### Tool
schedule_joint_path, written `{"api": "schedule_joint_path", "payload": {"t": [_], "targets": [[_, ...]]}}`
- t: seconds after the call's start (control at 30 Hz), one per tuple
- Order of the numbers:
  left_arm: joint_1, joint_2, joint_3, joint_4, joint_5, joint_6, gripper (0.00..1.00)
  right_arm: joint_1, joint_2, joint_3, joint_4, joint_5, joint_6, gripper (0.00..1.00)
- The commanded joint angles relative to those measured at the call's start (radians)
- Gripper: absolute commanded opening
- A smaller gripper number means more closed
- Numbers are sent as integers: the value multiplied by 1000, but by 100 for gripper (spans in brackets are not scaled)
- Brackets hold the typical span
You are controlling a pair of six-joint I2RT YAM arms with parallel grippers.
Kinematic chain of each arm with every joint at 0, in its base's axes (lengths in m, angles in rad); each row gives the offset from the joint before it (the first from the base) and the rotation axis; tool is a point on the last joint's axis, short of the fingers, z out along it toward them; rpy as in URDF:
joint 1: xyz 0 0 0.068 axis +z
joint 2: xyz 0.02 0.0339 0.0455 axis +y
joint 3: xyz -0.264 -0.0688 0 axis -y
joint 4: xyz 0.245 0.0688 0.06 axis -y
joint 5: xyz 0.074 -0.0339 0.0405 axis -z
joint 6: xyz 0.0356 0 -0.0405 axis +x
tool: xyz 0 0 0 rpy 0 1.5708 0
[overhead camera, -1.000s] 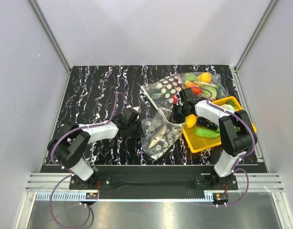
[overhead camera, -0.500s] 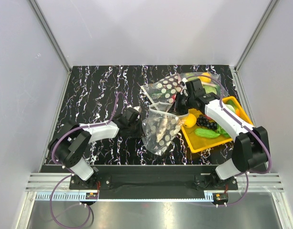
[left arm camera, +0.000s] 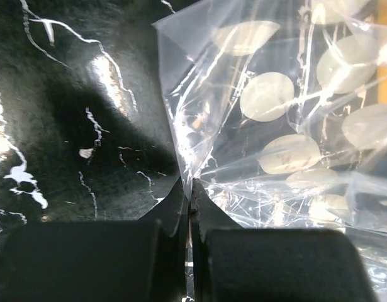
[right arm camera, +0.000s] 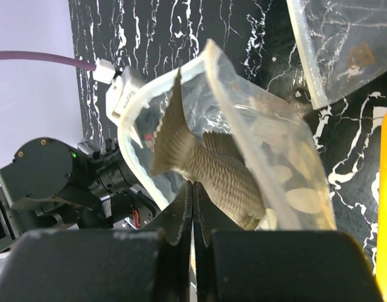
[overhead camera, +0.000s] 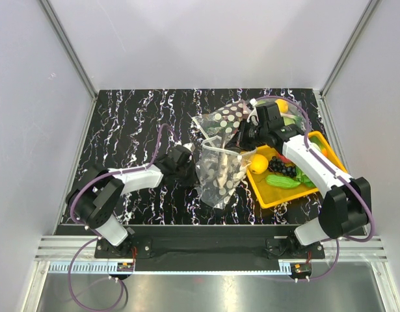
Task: Open the zip-top bag and remove the fake food
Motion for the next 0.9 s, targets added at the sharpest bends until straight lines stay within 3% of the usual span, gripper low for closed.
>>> {"api": "schedule_joint_path", "payload": {"t": [0.0,0.53,0.87], "targets": [[-25,-30,46,-35,-27,34,0,-14,20,58,79,-30,3,0],[-65,-9,85,-74,-53,71,0,-6,69,99,76,34,-34,0],[-64,-7,68,-103,-77,64,0,-118,22,208,-4,72,-57,0]]}}
